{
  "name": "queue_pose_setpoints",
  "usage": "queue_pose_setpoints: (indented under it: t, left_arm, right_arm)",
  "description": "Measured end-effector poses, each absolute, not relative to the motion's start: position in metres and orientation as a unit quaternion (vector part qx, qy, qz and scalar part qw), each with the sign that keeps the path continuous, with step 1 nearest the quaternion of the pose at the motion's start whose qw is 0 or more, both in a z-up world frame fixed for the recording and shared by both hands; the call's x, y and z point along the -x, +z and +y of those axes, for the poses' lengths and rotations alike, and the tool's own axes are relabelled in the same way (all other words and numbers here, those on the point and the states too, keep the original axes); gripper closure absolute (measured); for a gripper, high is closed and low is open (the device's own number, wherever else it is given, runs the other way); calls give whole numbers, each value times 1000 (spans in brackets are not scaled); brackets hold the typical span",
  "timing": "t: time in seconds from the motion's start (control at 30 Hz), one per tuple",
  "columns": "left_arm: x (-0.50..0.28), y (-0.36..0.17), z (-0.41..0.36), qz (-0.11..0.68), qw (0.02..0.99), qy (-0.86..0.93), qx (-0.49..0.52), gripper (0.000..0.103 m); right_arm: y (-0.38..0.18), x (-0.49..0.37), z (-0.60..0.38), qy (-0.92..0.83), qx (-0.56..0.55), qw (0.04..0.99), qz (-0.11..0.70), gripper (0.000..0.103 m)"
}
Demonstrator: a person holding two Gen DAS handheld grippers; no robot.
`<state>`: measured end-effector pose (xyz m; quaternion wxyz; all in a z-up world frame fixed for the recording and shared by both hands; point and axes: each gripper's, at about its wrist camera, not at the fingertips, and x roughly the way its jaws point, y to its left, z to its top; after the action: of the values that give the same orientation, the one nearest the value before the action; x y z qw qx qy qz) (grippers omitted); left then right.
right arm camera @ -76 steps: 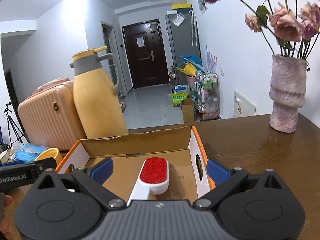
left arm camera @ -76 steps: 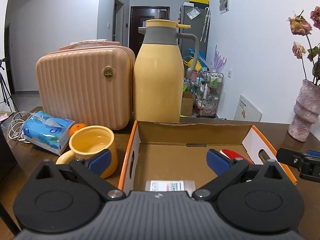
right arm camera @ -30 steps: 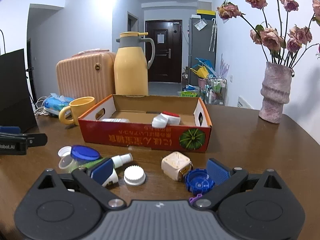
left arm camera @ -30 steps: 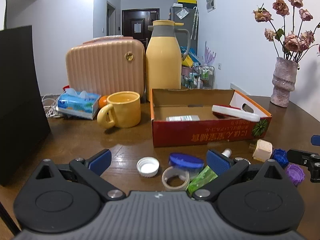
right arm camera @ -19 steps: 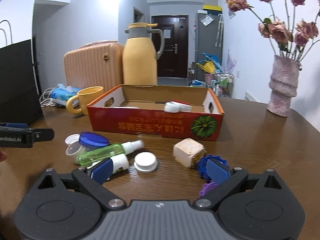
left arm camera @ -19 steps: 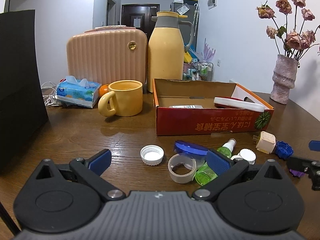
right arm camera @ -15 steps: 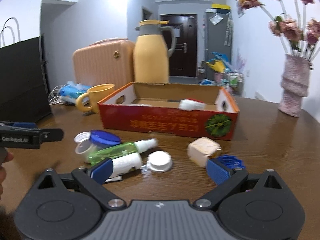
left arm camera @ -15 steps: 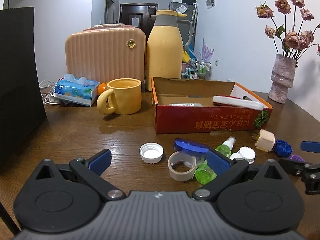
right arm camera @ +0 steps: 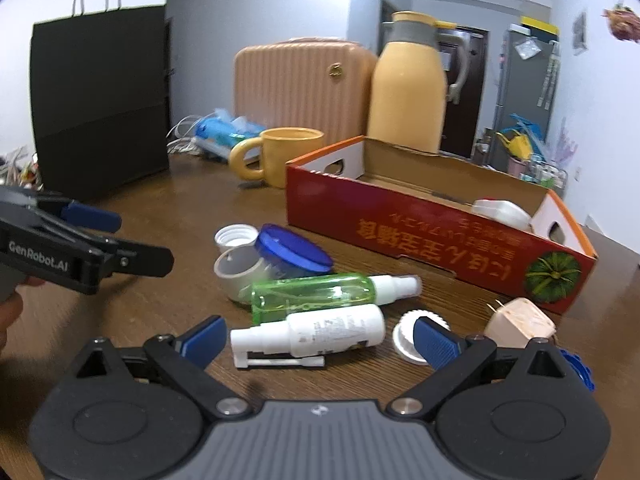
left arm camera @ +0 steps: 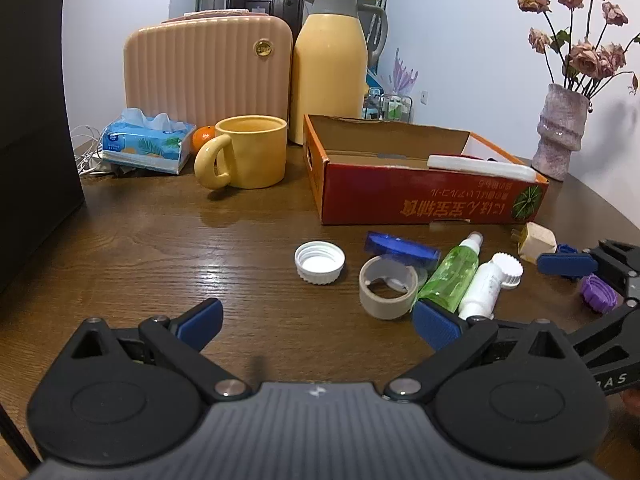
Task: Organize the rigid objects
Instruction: 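Lower the right tool onto the white spray bottle and close on it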
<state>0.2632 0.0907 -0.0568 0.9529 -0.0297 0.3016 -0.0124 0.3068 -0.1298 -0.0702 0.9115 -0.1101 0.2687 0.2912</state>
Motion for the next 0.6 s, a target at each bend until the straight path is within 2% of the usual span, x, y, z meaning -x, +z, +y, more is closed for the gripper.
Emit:
queue_pose_setpoints:
  t: [0.3,0.6]
  left_arm:
    - [-263,-58,103,309,950,-16,42,0]
    - [-264,-59,104,313,948,-26,50,0]
  right_arm:
    - [-77,-321,-113,315,158,891,287,3]
    - [-86,-335,-108,322,159,881,308,3]
